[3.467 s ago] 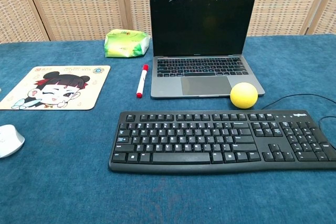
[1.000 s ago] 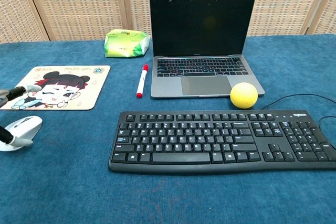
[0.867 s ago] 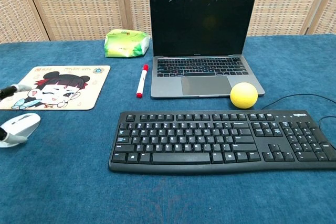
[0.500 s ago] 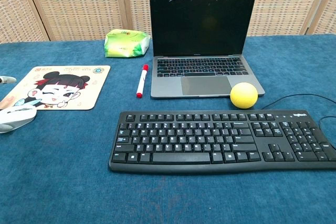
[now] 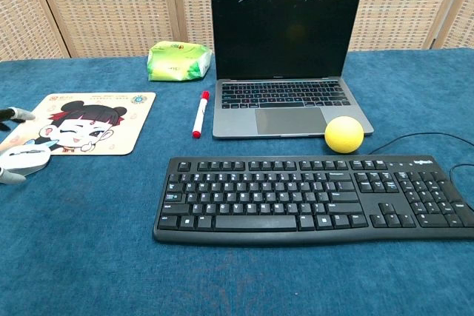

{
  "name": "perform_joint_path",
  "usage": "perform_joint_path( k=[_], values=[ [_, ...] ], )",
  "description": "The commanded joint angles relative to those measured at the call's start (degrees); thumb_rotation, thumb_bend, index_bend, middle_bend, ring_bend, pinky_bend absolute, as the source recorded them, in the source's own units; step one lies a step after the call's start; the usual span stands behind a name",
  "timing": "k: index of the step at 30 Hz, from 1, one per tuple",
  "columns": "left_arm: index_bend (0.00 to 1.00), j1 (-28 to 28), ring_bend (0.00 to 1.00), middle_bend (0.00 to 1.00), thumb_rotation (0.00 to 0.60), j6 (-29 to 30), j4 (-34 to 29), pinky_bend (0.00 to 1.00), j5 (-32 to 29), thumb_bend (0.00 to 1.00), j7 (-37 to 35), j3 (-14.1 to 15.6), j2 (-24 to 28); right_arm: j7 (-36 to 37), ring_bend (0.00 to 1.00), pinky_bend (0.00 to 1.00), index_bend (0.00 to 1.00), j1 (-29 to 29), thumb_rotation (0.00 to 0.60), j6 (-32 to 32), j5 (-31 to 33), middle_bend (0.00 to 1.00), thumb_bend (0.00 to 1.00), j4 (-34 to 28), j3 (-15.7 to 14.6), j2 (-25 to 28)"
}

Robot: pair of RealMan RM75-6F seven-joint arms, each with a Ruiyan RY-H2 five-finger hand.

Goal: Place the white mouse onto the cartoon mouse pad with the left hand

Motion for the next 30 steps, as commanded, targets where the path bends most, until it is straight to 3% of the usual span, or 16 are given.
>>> perform_joint_path(
  k=[1, 8, 12, 17, 21, 24, 30],
  values=[
    [0.41, -0.26, 0.38, 0.38, 0.6, 0.69, -1.19, 0.47, -2.1, 0.07, 2.29, -0.08, -0.38, 0.13, 0.0, 0.0, 0.0, -0.02, 0.6, -0.03, 0.05, 0.0, 0.0, 0.0, 0.01, 0.08],
    [0.43, -1.11, 0.39, 0.39, 0.6, 1.52, -1.27, 0.47, -5.08, 0.08, 5.35, -0.49, -1.58, 0.59, 0.0, 0.0, 0.0, -0.01, 0.6, -0.2, 0.07, 0.0, 0.0, 0.03, -0.03, 0.2],
    [0.49, -1.2, 0.44, 0.44, 0.6, 1.67, -1.4, 0.51, -5.68, 0.12, 5.41, -0.63, -1.78, 0.83, 0.0, 0.0, 0.0, 0.05, 0.6, -0.41, 0.24, 0.0, 0.0, 0.1, 0.01, 0.26],
    [0.51, -0.42, 0.46, 0.47, 0.6, 3.05, -3.62, 0.53, -4.5, 0.14, 2.17, -1.73, -0.55, 0.97, 0.0, 0.0, 0.0, 0.06, 0.6, -0.48, 0.29, 0.0, 0.0, 0.18, 0.0, 0.24],
    [0.52, 0.2, 0.47, 0.47, 0.6, 2.55, -8.28, 0.53, -5.45, 0.14, -1.69, -4.32, 3.4, 0.86, 0.0, 0.0, 0.0, 0.12, 0.6, -0.54, 0.2, 0.0, 0.0, 0.13, -0.05, 0.21],
    [0.52, -0.79, 0.47, 0.47, 0.6, 1.65, -9.92, 0.53, -9.21, 0.14, -1.53, -6.68, 5.3, 0.54, 0.0, 0.0, 0.0, 0.22, 0.6, -0.68, 0.0, 0.0, 0.0, 0.09, -0.19, 0.1],
    [0.52, -7.45, 0.47, 0.47, 0.6, 2.45, -9.81, 0.53, -25.72, 0.15, 5.72, -13.71, 5.55, -0.17, 0.0, 0.0, 0.0, 0.72, 0.6, -1.55, 0.16, 0.0, 0.0, 0.26, -0.27, -0.21]
  ],
)
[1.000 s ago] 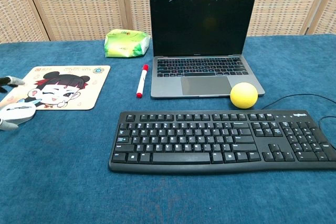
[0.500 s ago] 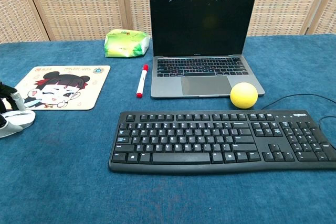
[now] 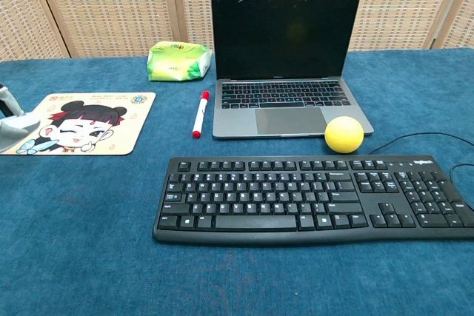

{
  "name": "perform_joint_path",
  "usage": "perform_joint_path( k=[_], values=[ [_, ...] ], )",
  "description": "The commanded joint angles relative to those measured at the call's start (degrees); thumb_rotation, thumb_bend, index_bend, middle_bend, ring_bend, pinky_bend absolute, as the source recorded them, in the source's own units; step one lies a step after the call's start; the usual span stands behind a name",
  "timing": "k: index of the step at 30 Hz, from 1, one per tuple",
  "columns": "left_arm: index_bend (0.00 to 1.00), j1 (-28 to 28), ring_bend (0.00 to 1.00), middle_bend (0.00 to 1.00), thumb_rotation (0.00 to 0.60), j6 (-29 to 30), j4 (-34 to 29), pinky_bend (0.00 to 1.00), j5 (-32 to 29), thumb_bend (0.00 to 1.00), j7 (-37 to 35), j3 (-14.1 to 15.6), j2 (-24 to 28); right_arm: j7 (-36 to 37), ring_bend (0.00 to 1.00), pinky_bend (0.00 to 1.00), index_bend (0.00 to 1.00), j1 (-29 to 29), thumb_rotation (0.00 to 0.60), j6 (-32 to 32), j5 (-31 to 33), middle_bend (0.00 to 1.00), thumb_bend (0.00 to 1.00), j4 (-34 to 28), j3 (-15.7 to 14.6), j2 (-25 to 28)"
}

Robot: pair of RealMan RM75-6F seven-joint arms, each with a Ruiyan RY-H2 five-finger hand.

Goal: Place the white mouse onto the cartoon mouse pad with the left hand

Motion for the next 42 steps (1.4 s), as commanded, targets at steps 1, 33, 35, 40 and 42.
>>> perform_joint_path(
  k=[1, 33, 35, 40, 42],
  values=[
    [0.52, -6.73, 0.47, 0.47, 0.6, 0.97, 0.61, 0.53, -14.68, 0.15, 7.45, -6.17, 0.07, -0.22, 0.0, 0.0, 0.0, 0.24, 0.6, -0.38, 0.31, 0.0, 0.0, 0.16, 0.08, -0.14],
    [0.52, -29.58, 0.47, 0.47, 0.6, -9.42, 43.81, 0.53, -45.35, 0.16, 31.58, -15.12, -21.64, 1.14, 0.0, 0.0, 0.0, 2.47, 0.6, -6.74, 6.85, 0.0, 0.0, 5.31, 1.67, -1.67],
    [0.52, -30.11, 0.47, 0.47, 0.6, -10.25, 45.56, 0.53, -45.41, 0.16, 32.54, -15.54, -22.61, 1.15, 0.0, 0.0, 0.0, 2.63, 0.6, -7.24, 7.3, 0.0, 0.0, 5.66, 1.75, -1.82],
    [0.37, -31.36, 0.39, 0.34, 0.6, -11.7, 49.61, 0.53, -45.43, 0.15, 33.29, -17.29, -24.79, 0.81, 0.0, 0.0, 0.0, 2.88, 0.6, -7.86, 7.73, 0.0, 0.0, 6.01, 1.76, -2.06],
    [0.13, -31.68, 0.17, 0.11, 0.6, -12.51, 51.1, 0.44, -44.35, 0.13, 32.0, -18.17, -25.55, 0.83, 0.0, 0.0, 0.0, 2.85, 0.6, -7.89, 8.02, 0.0, 0.0, 6.17, 1.87, -2.09]
  ],
)
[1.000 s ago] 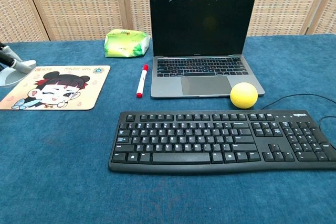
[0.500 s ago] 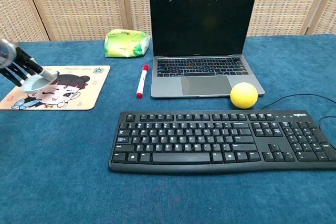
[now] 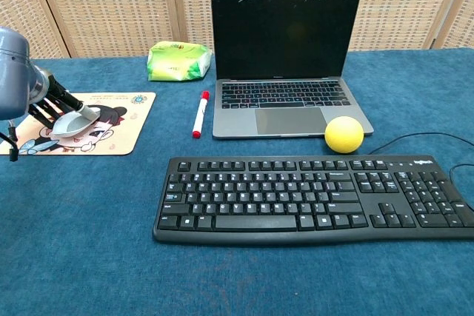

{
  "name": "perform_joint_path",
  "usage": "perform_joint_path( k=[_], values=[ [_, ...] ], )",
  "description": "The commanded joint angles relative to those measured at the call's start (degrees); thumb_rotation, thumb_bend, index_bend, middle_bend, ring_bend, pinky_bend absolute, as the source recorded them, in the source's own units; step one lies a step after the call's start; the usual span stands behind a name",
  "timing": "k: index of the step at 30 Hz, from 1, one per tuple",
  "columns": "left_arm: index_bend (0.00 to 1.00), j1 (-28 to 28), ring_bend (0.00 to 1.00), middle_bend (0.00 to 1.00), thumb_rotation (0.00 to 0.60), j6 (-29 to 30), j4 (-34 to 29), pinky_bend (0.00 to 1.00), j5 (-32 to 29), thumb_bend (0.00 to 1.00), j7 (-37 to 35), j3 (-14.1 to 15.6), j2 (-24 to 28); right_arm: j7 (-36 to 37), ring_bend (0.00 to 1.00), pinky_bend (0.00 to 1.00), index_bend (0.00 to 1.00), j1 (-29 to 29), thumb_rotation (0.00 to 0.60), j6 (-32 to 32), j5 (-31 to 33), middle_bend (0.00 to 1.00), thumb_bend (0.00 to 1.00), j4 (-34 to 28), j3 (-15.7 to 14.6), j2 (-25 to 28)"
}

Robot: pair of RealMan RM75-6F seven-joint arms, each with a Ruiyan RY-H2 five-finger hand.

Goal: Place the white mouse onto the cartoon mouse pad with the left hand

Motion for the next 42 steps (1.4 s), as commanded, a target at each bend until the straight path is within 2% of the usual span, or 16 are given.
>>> perform_joint_path(
  k=[1, 2, 5, 12, 15, 17, 20, 21, 22, 23, 25, 28, 31, 34, 37, 42],
  values=[
    [0.02, -0.84, 0.04, 0.01, 0.6, -1.24, 2.67, 0.34, 2.94, 0.11, -3.35, -1.65, -1.35, 0.26, 0.0, 0.0, 0.0, -0.04, 0.6, -0.29, 0.53, 0.0, 0.0, 0.28, 0.13, -0.03],
    [0.0, -0.78, 0.0, 0.0, 0.6, -1.19, 2.87, 0.26, 4.71, 0.09, -5.37, -1.64, -1.55, 0.4, 0.0, 0.0, 0.0, -0.01, 0.6, -0.43, 0.58, 0.0, 0.0, 0.37, 0.14, 0.0],
    [0.0, -0.13, 0.0, 0.0, 0.6, -1.36, 2.29, 0.13, 7.41, 0.05, -8.46, -1.95, -1.48, 0.69, 0.0, 0.0, 0.0, 0.03, 0.6, -0.56, 0.57, 0.0, 0.0, 0.43, 0.18, 0.06],
    [0.0, 2.75, 0.0, 0.0, 0.6, 0.08, -4.97, 0.08, 10.35, 0.03, -10.52, -2.81, 2.06, 1.07, 0.0, 0.0, 0.0, 0.14, 0.6, -0.5, -0.25, 0.0, 0.0, 0.0, 0.0, 0.24],
    [0.0, 5.26, 0.0, 0.0, 0.6, 1.52, -11.65, 0.04, 12.28, 0.03, -12.88, -3.27, 5.44, 1.21, 0.0, 0.0, 0.0, 0.1, 0.6, -0.24, -0.72, 0.0, 0.0, -0.32, -0.1, 0.36],
    [0.0, 8.17, 0.0, 0.0, 0.6, 2.92, -18.71, 0.01, 15.32, 0.03, -15.22, -2.89, 8.95, 1.22, 0.0, 0.0, 0.0, 0.04, 0.6, 0.06, -1.07, 0.0, 0.0, -0.58, -0.16, 0.47],
    [0.0, 15.13, 0.0, 0.0, 0.6, 3.74, -32.29, 0.0, 26.2, 0.01, -22.76, -1.63, 15.89, 1.1, 0.0, 0.0, 0.0, -0.14, 0.6, 0.75, -1.71, 0.0, 0.0, -1.04, -0.3, 0.57],
    [0.0, 18.11, 0.0, 0.0, 0.6, 4.37, -36.69, 0.0, 32.05, 0.01, -25.69, -0.63, 18.44, 0.99, 0.0, 0.0, 0.0, -0.2, 0.6, 1.06, -1.98, 0.0, 0.0, -1.17, -0.34, 0.59],
    [0.0, 25.08, 0.0, 0.0, 0.6, 7.26, -45.49, 0.0, 45.99, 0.01, -31.08, 2.5, 24.0, 0.5, 0.0, 0.0, 0.0, -0.39, 0.6, 1.96, -2.78, 0.0, 0.0, -1.62, -0.51, 0.56],
    [0.0, 27.77, 0.0, 0.0, 0.6, 8.29, -48.25, 0.0, 51.06, 0.0, -34.17, 3.63, 25.67, 0.31, 0.0, 0.0, 0.0, -0.47, 0.6, 2.21, -2.93, 0.0, 0.0, -1.75, -0.55, 0.53],
    [0.0, 34.33, 0.0, 0.0, 0.6, 11.73, -52.49, 0.0, 65.37, 0.0, -43.43, 7.89, 29.72, -0.36, 0.0, 0.0, 0.0, -0.62, 0.6, 2.92, -3.48, 0.0, 0.0, -2.25, -0.71, 0.48],
    [0.0, 39.85, 0.0, 0.0, 0.6, 16.65, -54.02, 0.0, 78.21, 0.0, -52.46, 13.48, 33.42, -1.26, 0.0, 0.0, 0.0, -0.84, 0.6, 3.93, -4.26, 0.0, 0.0, -2.91, -0.9, 0.43],
    [0.0, 43.28, 0.0, 0.0, 0.6, 21.24, -53.7, 0.0, 85.66, 0.0, -57.18, 18.0, 35.46, -1.87, 0.0, 0.0, 0.0, -1.04, 0.6, 4.6, -4.74, 0.0, 0.0, -3.3, -1.08, 0.37],
    [0.0, 47.09, 0.0, 0.0, 0.6, 26.08, -53.84, 0.0, 90.79, 0.0, -57.58, 23.02, 37.05, -2.49, 0.0, 0.0, 0.0, -1.31, 0.6, 5.36, -5.09, 0.0, 0.0, -3.63, -1.19, 0.28],
    [0.0, 50.34, 0.0, 0.0, 0.6, 28.64, -55.42, 0.0, 93.46, 0.0, -54.11, 28.08, 38.88, -3.47, 0.0, 0.0, 0.0, -1.57, 0.6, 6.36, -5.98, 0.0, 0.0, -4.22, -1.48, 0.15],
    [0.0, 53.13, 0.0, 0.0, 0.6, 31.2, -60.71, 0.0, 94.63, 0.0, -47.89, 31.91, 41.73, -5.0, 0.0, 0.0, 0.0, -2.16, 0.6, 8.41, -7.18, 0.0, 0.0, -4.88, -1.64, 0.11]
  ],
)
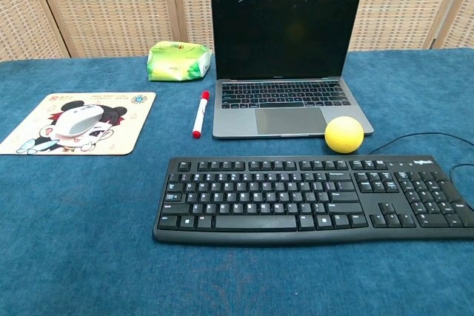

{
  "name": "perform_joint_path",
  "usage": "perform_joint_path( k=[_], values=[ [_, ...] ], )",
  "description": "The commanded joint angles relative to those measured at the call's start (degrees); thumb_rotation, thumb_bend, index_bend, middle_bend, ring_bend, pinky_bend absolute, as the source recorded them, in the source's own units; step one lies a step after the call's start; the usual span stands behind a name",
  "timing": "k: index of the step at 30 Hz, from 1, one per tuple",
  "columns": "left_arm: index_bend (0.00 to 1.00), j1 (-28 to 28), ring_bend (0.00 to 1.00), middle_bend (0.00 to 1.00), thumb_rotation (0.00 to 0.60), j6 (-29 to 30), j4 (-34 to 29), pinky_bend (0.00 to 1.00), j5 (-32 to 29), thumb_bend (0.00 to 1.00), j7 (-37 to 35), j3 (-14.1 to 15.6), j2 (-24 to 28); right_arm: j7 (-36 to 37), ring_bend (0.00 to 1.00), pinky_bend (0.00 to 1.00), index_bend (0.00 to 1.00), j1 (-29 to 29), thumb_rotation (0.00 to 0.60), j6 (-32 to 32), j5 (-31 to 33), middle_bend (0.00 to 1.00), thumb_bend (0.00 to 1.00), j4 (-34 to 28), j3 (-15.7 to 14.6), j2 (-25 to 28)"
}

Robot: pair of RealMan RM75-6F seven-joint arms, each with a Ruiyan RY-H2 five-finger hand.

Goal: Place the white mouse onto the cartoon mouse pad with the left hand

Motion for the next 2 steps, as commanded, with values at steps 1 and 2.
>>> perform_joint_path(
  k=[1, 2],
  values=[
    [0.0, 2.99, 0.0, 0.0, 0.6, 2.73, -5.96, 0.0, 1.77, 0.0, 5.02, 3.78, 3.84, -0.56, 0.0, 0.0, 0.0, -0.53, 0.6, 1.41, -0.86, 0.0, 0.0, -0.62, -0.11, 0.06],
    [0.0, 3.05, 0.0, 0.0, 0.6, 3.0, -6.66, 0.0, 1.57, 0.0, 5.89, 3.81, 4.07, -0.62, 0.0, 0.0, 0.0, -0.65, 0.6, 1.73, -1.05, 0.0, 0.0, -0.73, -0.13, 0.14]
  ],
)
